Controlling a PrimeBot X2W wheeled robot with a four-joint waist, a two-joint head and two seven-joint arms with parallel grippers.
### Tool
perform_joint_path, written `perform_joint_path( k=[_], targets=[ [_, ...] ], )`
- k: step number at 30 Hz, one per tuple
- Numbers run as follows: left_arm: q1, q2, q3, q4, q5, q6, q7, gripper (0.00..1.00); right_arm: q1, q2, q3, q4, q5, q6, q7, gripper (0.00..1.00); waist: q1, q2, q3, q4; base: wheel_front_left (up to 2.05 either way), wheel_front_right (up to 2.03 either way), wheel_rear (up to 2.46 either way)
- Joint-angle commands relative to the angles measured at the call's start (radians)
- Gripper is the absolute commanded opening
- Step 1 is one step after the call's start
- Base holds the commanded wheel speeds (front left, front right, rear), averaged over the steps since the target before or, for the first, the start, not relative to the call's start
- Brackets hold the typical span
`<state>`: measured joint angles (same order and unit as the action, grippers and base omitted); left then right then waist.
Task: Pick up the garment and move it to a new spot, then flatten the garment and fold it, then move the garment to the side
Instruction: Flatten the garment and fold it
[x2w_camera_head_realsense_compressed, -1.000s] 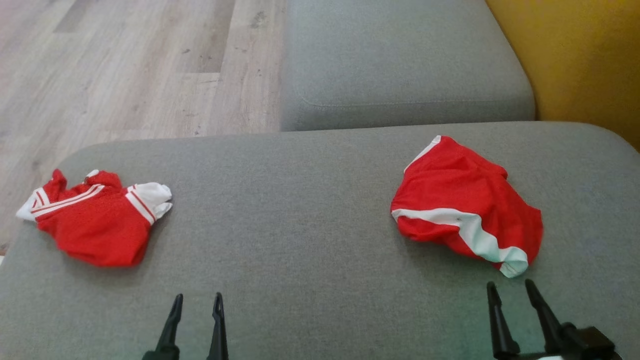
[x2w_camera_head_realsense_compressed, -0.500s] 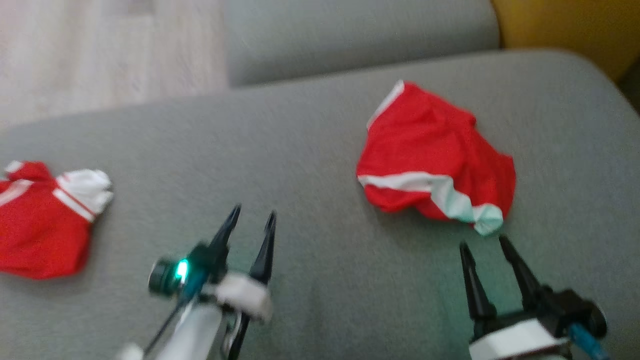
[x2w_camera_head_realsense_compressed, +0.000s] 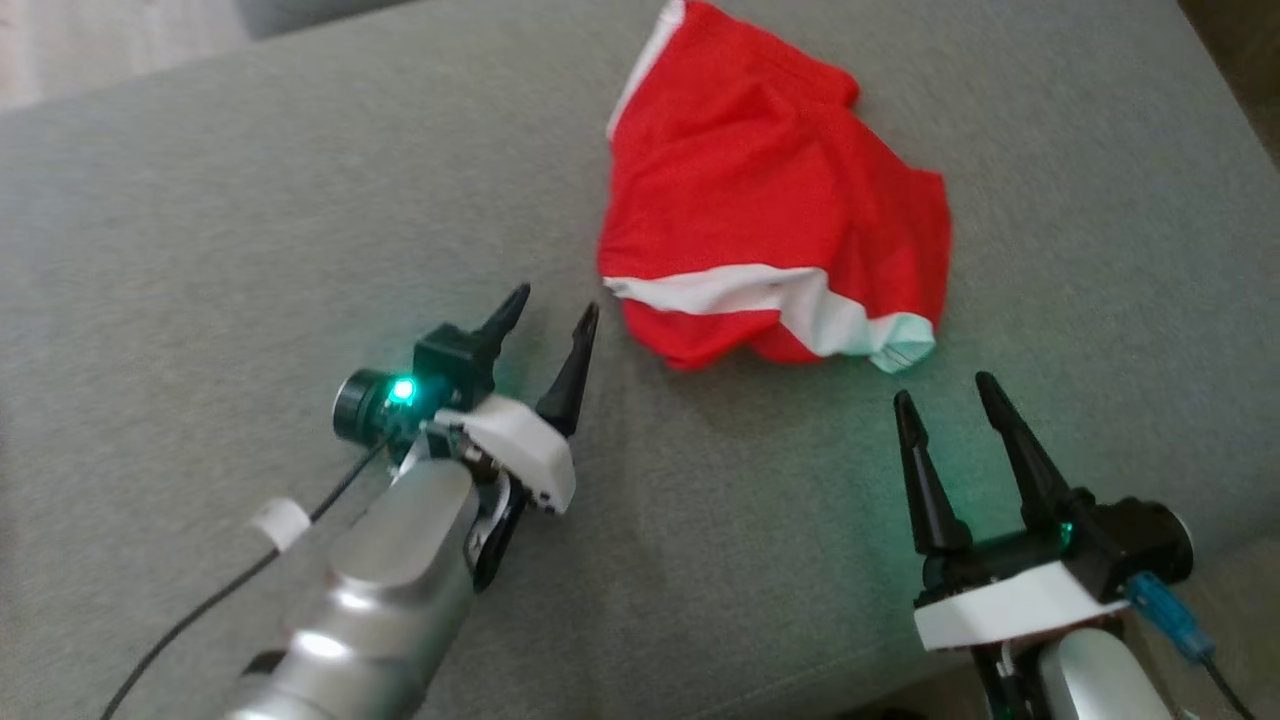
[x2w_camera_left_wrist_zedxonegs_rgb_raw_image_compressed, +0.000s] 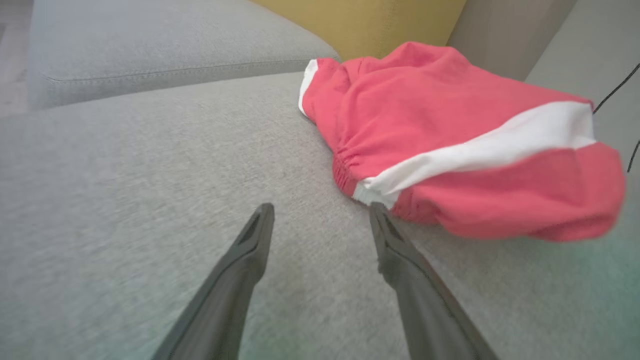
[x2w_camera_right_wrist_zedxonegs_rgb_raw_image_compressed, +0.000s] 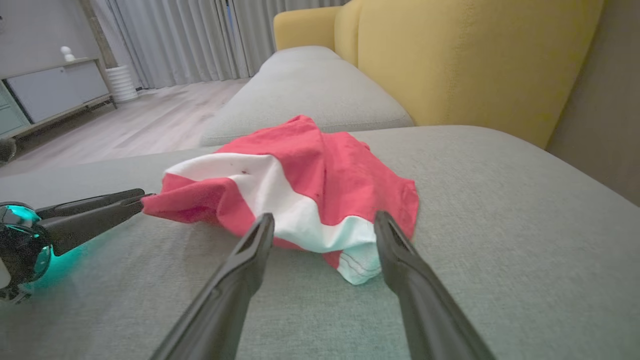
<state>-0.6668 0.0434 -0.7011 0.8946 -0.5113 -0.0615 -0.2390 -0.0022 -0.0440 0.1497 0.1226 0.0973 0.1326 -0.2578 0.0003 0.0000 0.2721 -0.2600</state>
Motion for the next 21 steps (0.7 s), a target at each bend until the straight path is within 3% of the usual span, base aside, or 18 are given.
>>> perform_joint_path(
  k=[1, 9, 21],
  targets=[
    [-0.059, 0.007, -0.006, -0.017, -0.034, 0.005, -0.009, 1.00, -0.031, -0.006, 0.023, -0.034, 0.006, -0.002, -0.004, 1.00, -0.0003, 0.0000, 0.043, -0.041, 0.00, 0.00, 0.00],
    [-0.115, 0.007, -0.111, -0.002, -0.153, 0.013, -0.020, 1.00, -0.043, -0.006, 0.034, -0.023, 0.011, -0.002, -0.004, 1.00, -0.0003, 0.0000, 0.065, -0.066, 0.00, 0.00, 0.00],
    [-0.149, 0.007, -0.196, -0.027, -0.230, 0.016, -0.022, 1.00, -0.044, -0.006, 0.029, -0.020, 0.016, -0.002, -0.004, 1.00, -0.0003, 0.0000, 0.070, -0.092, 0.00, 0.00, 0.00]
  ],
)
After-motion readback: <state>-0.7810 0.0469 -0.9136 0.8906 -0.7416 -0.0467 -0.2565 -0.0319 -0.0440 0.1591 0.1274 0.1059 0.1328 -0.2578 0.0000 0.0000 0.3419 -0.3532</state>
